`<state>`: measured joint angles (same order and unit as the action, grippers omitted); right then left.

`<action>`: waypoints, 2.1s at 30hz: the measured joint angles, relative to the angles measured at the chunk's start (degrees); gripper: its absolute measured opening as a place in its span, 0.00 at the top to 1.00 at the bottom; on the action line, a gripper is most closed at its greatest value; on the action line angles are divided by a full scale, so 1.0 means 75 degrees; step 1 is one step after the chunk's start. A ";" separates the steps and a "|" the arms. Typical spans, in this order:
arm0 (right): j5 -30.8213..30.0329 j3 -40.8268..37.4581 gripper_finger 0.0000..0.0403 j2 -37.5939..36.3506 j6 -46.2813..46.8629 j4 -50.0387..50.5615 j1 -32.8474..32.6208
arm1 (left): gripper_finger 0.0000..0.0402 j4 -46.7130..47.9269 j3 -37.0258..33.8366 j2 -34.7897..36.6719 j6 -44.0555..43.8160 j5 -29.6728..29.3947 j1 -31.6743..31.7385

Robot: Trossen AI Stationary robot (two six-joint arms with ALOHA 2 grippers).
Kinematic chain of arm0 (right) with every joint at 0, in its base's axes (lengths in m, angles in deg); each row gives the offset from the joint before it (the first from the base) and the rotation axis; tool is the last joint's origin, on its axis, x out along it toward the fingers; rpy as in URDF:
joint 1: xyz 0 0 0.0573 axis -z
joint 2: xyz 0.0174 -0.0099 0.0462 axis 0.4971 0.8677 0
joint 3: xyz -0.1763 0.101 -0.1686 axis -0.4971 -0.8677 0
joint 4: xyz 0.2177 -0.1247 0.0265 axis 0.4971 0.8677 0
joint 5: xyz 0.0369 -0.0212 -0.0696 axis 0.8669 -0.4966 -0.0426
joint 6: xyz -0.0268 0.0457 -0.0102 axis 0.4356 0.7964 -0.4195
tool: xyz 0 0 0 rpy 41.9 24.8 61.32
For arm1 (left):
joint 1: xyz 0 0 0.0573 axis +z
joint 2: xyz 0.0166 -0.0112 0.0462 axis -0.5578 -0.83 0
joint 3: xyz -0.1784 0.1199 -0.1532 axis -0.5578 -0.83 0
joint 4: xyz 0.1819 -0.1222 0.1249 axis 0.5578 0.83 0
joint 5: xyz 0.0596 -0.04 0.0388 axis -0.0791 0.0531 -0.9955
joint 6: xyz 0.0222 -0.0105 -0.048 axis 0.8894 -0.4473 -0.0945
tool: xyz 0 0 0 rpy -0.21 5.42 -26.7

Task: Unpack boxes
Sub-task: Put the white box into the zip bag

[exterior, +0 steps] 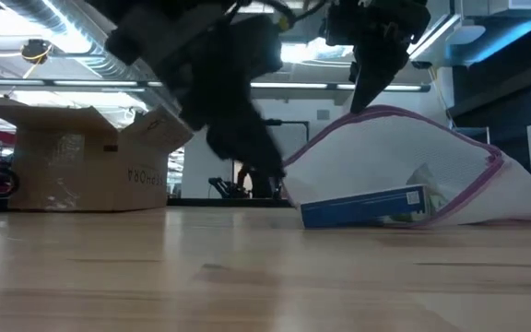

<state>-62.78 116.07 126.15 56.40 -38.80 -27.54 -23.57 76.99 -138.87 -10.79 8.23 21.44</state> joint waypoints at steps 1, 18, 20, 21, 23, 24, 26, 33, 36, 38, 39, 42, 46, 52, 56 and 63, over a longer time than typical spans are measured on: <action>0.0000 0.0000 0.98 0.0000 0.0001 0.0000 0.0000 | 0.42 0.0012 -0.0003 -0.0101 0.0085 0.0000 -0.0065; 0.0000 0.0000 0.98 0.0000 0.0000 -0.0003 0.0003 | 0.89 -0.1879 -0.0015 -0.1333 0.0178 -0.0297 0.0406; 0.0000 0.0000 0.98 0.0000 0.0000 -0.0003 0.0000 | 0.93 -0.2477 0.0004 -0.1402 0.0405 -0.0424 0.0481; 0.0000 0.0000 0.98 0.0000 0.0001 -0.0006 0.0000 | 0.94 -0.2606 0.0015 -0.1407 0.0417 -0.0568 0.0530; 0.0000 0.0000 0.98 0.0000 0.0001 -0.0005 0.0001 | 0.94 -0.2630 0.0003 -0.1416 0.0316 -0.1065 0.0664; 0.0000 0.0000 0.98 0.0000 0.0000 -0.0002 0.0002 | 0.95 -0.2600 0.0003 -0.1416 0.0215 -0.1384 0.0746; 0.0000 0.0000 0.98 0.0000 0.0000 0.0005 0.0000 | 0.95 -0.2575 0.0000 -0.1418 0.0006 -0.1984 0.0926; 0.0000 0.0000 0.98 0.0000 0.0002 0.0003 0.0003 | 0.95 -0.2586 0.0000 -0.1428 -0.0567 -0.2267 0.1401; 0.0000 0.0000 0.98 0.0000 0.0000 0.0006 0.0003 | 0.95 -0.2633 -0.0003 -0.1397 -0.0658 -0.2271 0.1393; 0.0000 0.0000 0.98 0.0000 0.0001 0.0003 0.0003 | 0.95 -0.2694 -0.0003 -0.1384 -0.0686 -0.2270 0.1281; 0.0000 0.0000 0.98 0.0000 0.0003 0.0003 0.0003 | 0.95 -0.2694 -0.0003 -0.1384 -0.0749 -0.2266 0.1214; 0.0000 0.0000 0.98 0.0000 0.0001 0.0003 0.0003 | 0.95 -0.2691 -0.0003 -0.1384 -0.0805 -0.2253 0.1015; 0.0000 0.0000 0.98 0.0000 0.0001 0.0003 0.0003 | 0.95 -0.2689 -0.0003 -0.1378 -0.0723 -0.2256 0.0896; 0.0000 0.0000 0.98 0.0000 0.0003 0.0003 0.0003 | 0.95 -0.2624 -0.0003 -0.1417 -0.0585 -0.2259 0.1090; 0.0000 0.0000 0.98 0.0000 0.0000 0.0004 0.0003 | 0.95 -0.2596 -0.0003 -0.1592 -0.0671 -0.2297 0.1356; 0.0000 0.0000 0.98 0.0000 0.0001 0.0006 0.0003 | 0.95 -0.3018 0.0003 -0.2007 -0.1482 -0.2305 0.1789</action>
<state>-62.78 116.07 126.15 56.41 -38.75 -27.52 -46.21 77.01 -153.92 -21.91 -9.06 34.85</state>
